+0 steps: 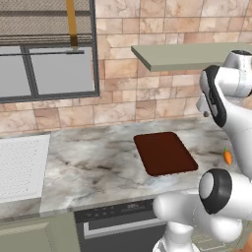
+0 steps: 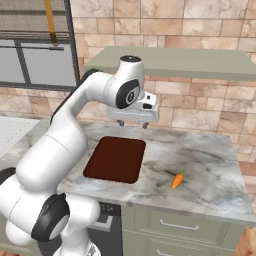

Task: Place the two vegetables and bowl onto the tray for setting up a vegetable dip station.

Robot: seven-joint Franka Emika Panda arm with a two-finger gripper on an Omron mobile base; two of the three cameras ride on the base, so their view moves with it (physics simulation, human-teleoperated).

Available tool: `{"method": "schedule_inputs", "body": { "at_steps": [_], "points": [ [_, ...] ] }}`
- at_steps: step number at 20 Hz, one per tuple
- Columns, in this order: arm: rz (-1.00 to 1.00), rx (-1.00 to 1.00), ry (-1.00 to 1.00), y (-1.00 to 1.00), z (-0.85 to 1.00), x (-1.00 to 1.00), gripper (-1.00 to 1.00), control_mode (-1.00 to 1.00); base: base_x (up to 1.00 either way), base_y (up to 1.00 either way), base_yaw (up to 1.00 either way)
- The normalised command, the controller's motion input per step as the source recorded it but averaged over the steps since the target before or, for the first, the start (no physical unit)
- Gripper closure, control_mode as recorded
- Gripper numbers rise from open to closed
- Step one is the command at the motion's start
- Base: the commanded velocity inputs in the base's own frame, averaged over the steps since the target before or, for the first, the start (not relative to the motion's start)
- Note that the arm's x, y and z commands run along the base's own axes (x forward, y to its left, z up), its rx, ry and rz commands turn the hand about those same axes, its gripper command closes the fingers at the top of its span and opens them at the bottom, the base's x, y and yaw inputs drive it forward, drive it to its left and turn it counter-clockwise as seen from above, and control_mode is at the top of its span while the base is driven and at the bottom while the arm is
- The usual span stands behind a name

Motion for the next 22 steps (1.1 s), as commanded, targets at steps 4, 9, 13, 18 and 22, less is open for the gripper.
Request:
{"method": "schedule_inputs", "body": {
  "at_steps": [4,9,13,18,22],
  "points": [
    [-0.07,0.00,0.13,-0.50,-0.17,-0.04,-1.00,-1.00,0.00,0.00,0.00],
    [-0.07,0.00,0.05,-0.50,-0.45,-0.01,-1.00,-1.00,0.00,0.00,0.00],
    [-0.06,0.00,0.00,-0.52,-0.58,0.00,-1.00,-1.00,0.00,0.00,0.00],
    [-0.04,0.00,0.00,-0.54,-0.54,0.00,-1.00,-1.00,0.00,0.00,0.00],
    [-0.01,0.00,0.00,-0.43,-0.47,0.00,-1.00,-1.00,0.00,0.00,0.00]
  ]
}}
